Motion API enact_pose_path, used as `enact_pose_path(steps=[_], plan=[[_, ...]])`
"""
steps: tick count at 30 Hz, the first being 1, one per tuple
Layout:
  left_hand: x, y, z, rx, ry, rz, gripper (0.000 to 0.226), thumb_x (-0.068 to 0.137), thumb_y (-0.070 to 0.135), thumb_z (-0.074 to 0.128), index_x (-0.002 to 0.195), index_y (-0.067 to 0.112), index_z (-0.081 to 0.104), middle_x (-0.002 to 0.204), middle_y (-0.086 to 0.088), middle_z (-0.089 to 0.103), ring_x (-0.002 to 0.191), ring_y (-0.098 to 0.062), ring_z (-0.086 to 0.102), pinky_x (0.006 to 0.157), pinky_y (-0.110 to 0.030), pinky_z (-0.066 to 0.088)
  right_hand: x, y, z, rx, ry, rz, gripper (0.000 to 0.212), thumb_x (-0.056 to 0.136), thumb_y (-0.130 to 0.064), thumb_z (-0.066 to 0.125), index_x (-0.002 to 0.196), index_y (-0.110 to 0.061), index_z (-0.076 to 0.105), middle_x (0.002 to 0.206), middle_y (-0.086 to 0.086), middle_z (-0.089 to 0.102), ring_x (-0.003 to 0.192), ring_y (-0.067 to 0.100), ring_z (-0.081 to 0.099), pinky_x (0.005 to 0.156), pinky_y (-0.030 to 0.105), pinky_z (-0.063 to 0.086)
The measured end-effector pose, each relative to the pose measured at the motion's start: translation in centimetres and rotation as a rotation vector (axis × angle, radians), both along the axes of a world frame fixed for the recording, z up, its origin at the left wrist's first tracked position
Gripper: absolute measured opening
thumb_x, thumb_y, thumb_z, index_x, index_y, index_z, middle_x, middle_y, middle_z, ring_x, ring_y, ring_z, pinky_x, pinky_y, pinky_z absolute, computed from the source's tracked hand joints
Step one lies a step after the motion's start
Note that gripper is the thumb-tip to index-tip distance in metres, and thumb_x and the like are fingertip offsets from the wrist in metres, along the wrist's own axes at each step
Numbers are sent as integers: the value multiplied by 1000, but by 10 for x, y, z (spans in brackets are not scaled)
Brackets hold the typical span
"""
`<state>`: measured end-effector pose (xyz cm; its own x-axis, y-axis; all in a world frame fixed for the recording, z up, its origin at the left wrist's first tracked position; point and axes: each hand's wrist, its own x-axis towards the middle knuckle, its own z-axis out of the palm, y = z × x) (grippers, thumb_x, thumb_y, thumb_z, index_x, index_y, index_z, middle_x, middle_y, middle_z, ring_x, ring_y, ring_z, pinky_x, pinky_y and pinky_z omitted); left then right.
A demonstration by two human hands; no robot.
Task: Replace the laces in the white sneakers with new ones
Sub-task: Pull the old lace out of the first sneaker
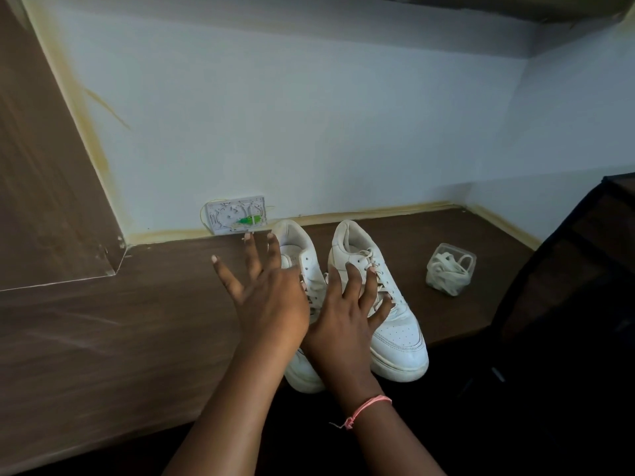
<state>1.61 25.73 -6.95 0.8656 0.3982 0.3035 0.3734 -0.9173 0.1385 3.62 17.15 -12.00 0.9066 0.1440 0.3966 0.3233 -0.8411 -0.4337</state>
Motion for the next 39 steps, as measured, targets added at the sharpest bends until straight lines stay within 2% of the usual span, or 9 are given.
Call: enact_pose_path(steps=[4, 11, 14, 16, 22, 28, 30, 34, 39], plan=[[8, 6, -12, -115, 21, -50, 20, 95, 47, 51, 102, 39, 68, 163, 6, 16, 151, -25, -12, 109, -69, -16, 2, 1, -4, 37, -32, -15, 66, 94, -55, 30, 150, -22, 27, 160, 4, 13, 147, 25, -17, 113, 56, -13], [22, 25, -34, -567, -405, -92, 24, 78, 54, 64, 61, 40, 56, 138, 23, 51, 144, -15, 27, 116, -60, 2, 1, 1, -6, 54, -31, -33, 98, 74, -83, 32, 150, -23, 23, 160, 7, 12, 147, 27, -18, 114, 58, -13], [16, 20, -29, -882, -515, 142, 37, 70, 59, 39, 64, 32, 63, 113, 16, 64, 117, -21, 52, 106, -54, 31, 1, 6, -7, 59, -28, -58, 97, 75, -80, 40, 149, -21, 22, 160, 8, 13, 147, 28, -17, 114, 58, -14], [13, 15, -21, -1027, -435, 303, 32, 81, 51, 42, 74, 30, 66, 110, 5, 63, 112, -26, 50, 104, -49, 31, 2, 6, -6, 67, -9, -61, 99, 73, -77, 44, 150, -20, 20, 160, 8, 10, 147, 28, -18, 114, 57, -15], [9, 30, -21, -543, -461, 214, 17, 87, 49, 56, 86, 33, 60, 134, 6, 50, 127, -24, 35, 98, -44, 21, 2, 6, -6, 68, -14, -48, 100, 71, -72, 50, 150, -21, 17, 159, 7, 9, 147, 27, -18, 115, 56, -14], [14, 26, -31, -364, -375, -4, 24, 79, 59, 66, 80, 36, 62, 148, 16, 39, 136, -20, 28, 100, -44, 16, 2, 7, -7, 69, -55, -52, 97, 76, -80, 44, 149, -20, 21, 160, 9, 12, 148, 27, -16, 116, 58, -10], [19, 24, -35, -481, -476, 24, 16, 84, 49, 66, 82, 34, 60, 142, 18, 44, 132, -18, 33, 98, -44, 21, 2, 7, -7, 66, -68, -60, 99, 74, -79, 45, 149, -19, 23, 159, 10, 15, 148, 28, -13, 116, 59, -9], [17, 20, -17, -1117, -798, 419, 18, 96, 39, 47, 94, 21, 51, 125, -1, 56, 124, -29, 43, 101, -47, 26, 2, 5, -5, 61, -34, -52, 101, 67, -73, 45, 149, -21, 20, 159, 8, 13, 148, 27, -15, 115, 56, -11], [8, 27, -17, -482, -536, 133, 30, 85, 66, 53, 84, 36, 54, 148, 5, 39, 138, -24, 26, 106, -51, 17, 2, 5, -5, 51, -45, -44, 101, 70, -78, 44, 149, -20, 19, 159, 8, 12, 148, 28, -15, 115, 57, -11]])
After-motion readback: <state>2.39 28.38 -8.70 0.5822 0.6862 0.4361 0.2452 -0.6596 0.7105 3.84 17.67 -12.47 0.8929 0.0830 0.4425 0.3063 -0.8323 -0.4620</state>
